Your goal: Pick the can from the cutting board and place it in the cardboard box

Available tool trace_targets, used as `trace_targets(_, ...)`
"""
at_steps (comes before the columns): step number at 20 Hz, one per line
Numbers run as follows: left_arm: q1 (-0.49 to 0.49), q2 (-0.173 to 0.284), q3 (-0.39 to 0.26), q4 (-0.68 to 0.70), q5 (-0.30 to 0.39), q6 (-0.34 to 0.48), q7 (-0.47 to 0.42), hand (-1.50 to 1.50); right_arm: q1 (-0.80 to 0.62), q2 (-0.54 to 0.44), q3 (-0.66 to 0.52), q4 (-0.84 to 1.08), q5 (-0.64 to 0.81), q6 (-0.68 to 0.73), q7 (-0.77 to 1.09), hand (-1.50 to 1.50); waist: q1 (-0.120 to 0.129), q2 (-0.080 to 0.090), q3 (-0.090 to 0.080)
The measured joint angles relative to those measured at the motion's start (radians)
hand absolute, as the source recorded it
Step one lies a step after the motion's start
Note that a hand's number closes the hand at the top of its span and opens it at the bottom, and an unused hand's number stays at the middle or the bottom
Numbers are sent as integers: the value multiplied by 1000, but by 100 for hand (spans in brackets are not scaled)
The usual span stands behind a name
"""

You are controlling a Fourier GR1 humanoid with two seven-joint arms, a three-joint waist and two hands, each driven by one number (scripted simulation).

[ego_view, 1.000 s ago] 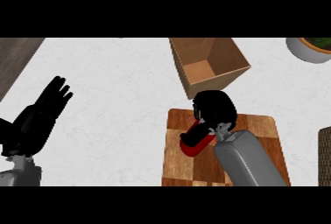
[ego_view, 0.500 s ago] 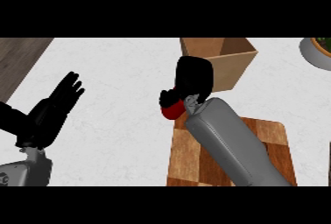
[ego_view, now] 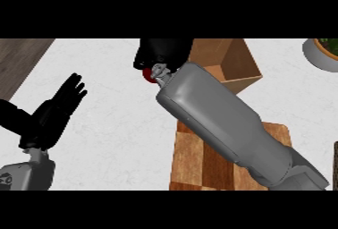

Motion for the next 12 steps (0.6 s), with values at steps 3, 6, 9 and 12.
trace_targets(3, -1, -2, 4, 6, -2, 7, -3, 0, -76, -2, -1, 62, 8, -30, 34, 150, -15, -2, 0)
trace_targets(6, -4, 5, 16, 16, 1, 6, -5, 0, -152, -3, -12, 128, 14, -51, 56, 150, -30, -2, 0)
trace_targets(9, 6, 5, 25, 11, 2, 12, -8, 0, -196, -4, -23, 194, 13, -76, 64, 150, -46, -4, 1)
trace_targets(12, 22, 12, 39, 6, 7, 9, -18, 0, -237, -4, -33, 271, 4, -88, 61, 150, -61, -5, 2)
